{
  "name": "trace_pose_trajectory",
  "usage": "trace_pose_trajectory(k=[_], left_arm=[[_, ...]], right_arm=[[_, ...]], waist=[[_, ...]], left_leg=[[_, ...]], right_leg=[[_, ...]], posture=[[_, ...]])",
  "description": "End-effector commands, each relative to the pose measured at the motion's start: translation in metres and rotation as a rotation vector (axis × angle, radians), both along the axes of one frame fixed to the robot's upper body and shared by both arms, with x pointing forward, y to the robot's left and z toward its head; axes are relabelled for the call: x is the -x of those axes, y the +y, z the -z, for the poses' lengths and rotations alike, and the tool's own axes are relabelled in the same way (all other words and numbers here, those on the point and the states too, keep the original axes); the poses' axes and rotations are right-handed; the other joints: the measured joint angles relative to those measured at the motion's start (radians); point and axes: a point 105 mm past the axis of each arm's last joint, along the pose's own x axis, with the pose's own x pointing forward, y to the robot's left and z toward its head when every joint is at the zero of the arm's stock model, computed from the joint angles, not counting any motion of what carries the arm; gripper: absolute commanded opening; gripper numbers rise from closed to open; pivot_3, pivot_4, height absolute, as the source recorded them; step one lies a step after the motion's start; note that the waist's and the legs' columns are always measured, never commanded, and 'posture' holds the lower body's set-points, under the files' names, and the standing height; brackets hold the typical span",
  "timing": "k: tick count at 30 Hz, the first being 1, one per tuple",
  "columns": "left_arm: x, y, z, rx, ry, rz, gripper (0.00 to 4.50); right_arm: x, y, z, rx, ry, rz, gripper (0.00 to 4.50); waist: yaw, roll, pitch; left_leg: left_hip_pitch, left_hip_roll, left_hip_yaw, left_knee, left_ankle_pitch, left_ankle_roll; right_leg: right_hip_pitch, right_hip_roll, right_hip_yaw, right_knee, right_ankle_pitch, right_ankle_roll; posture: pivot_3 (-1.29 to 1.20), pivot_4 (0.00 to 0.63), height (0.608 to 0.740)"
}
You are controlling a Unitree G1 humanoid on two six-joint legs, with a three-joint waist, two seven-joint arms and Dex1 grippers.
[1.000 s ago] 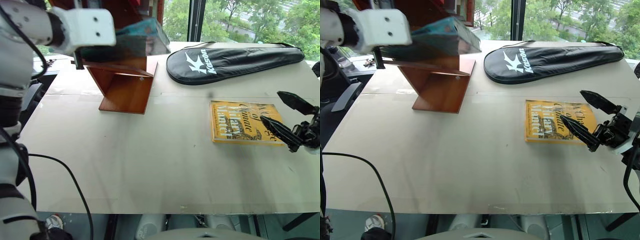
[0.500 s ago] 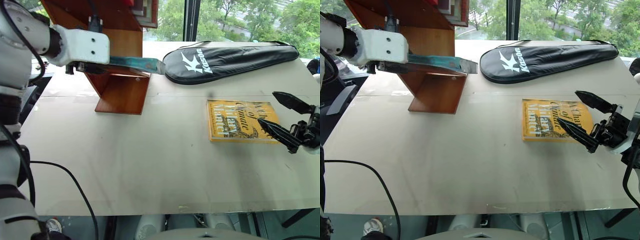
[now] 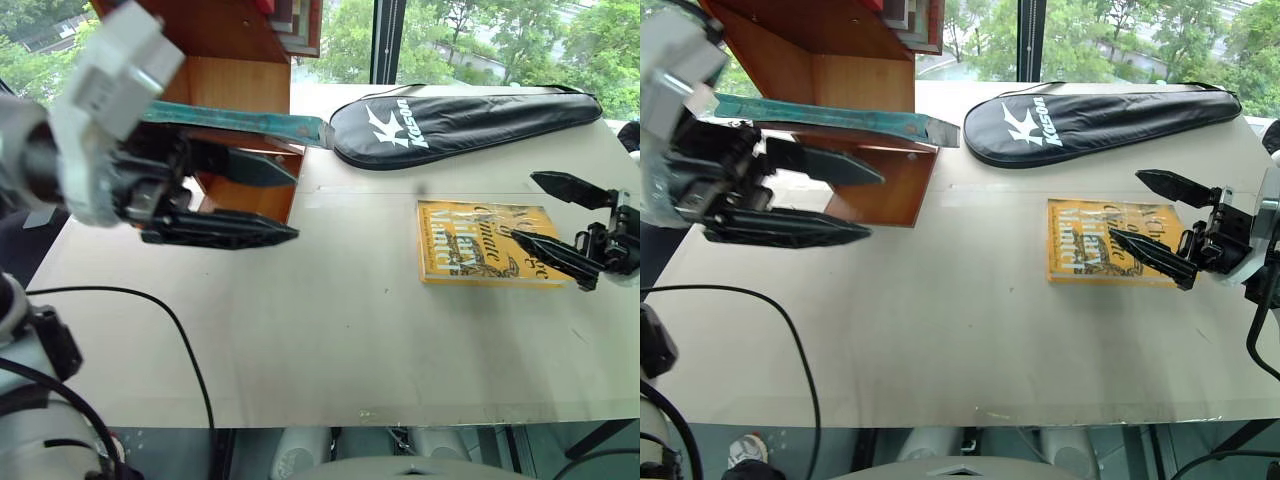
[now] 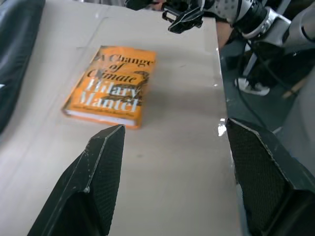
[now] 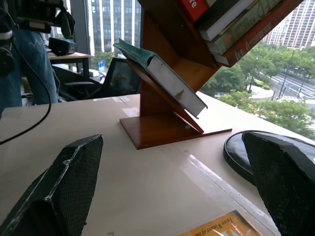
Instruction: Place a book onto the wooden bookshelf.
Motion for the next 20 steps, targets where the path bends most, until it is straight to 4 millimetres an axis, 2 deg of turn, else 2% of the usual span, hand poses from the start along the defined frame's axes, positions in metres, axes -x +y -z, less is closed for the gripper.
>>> trace_pose_trajectory(k=[1,3,4,6,8,12,14,16,20], left_arm=[[-0.005,-0.010,0.023,0.095,-0.013,-0.073,3.34],[-0.019,-0.010,0.046,0.159,-0.013,-0.177,3.34],[-0.023,-0.010,0.055,0.203,0.005,-0.213,3.85],[-0.026,-0.005,0.074,0.225,0.029,-0.274,4.49],[-0.028,0.005,0.101,0.134,0.021,-0.351,4.49],[-0.024,0.032,0.142,0.066,0.088,-0.412,4.49],[-0.024,0.044,0.153,0.055,0.110,-0.449,4.49],[-0.021,0.047,0.161,0.033,0.113,-0.441,4.49],[-0.019,0.051,0.175,-0.003,0.133,-0.447,4.49]], right_arm=[[0.006,-0.001,-0.010,0.029,-0.025,-0.008,4.50],[0.008,-0.003,-0.005,0.062,0.006,0.027,4.50],[0.010,-0.006,-0.001,0.076,0.027,0.052,4.50],[0.014,-0.011,0.009,0.099,0.072,0.101,4.50],[0.021,-0.021,0.025,0.162,0.122,0.164,4.50],[0.036,-0.050,0.051,0.240,0.231,0.325,4.50],[0.047,-0.062,0.060,0.266,0.277,0.376,4.50],[0.051,-0.074,0.068,0.301,0.304,0.439,4.50],[0.059,-0.082,0.083,0.350,0.352,0.484,4.50]], waist=[[-0.001,-0.001,0.000],[-0.004,-0.001,0.000],[-0.002,-0.001,-0.001],[0.003,0.000,-0.001],[0.005,0.000,-0.001],[0.021,0.001,-0.003],[0.024,0.002,-0.003],[0.028,0.002,-0.004],[0.025,0.003,-0.005]], left_leg=[[0.000,0.000,0.000,0.000,0.000,0.000],[0.000,0.000,0.000,0.000,0.000,0.000],[-0.001,0.000,0.000,-0.001,0.000,-0.001],[0.000,0.000,0.000,-0.004,0.000,-0.001],[-0.001,0.000,0.000,-0.005,0.000,-0.001],[-0.002,0.000,0.002,-0.007,0.000,-0.001],[-0.001,0.000,0.002,-0.007,0.000,-0.001],[-0.001,0.000,0.002,-0.007,-0.001,0.000],[0.001,0.001,0.002,-0.007,-0.002,0.002]], right_leg=[[0.000,0.000,0.000,0.000,0.000,0.000],[0.000,0.000,0.001,0.000,0.000,0.000],[-0.002,0.000,0.001,-0.002,0.000,0.000],[-0.002,-0.001,0.002,-0.002,0.000,0.000],[-0.003,-0.001,0.002,-0.003,0.000,-0.001],[-0.004,-0.001,0.004,-0.004,0.000,-0.001],[-0.003,-0.002,0.003,-0.003,0.001,-0.001],[-0.003,-0.002,0.003,-0.004,0.001,-0.002],[-0.002,-0.002,0.003,-0.004,0.002,-0.004]], posture=[[0.00,0.150,0.740],[0.00,0.150,0.740],[0.00,0.150,0.740],[0.00,0.150,0.740],[0.00,0.150,0.740],[0.00,0.150,0.740],[0.00,0.150,0.740],[0.00,0.150,0.740],[0.00,0.150,0.740]])
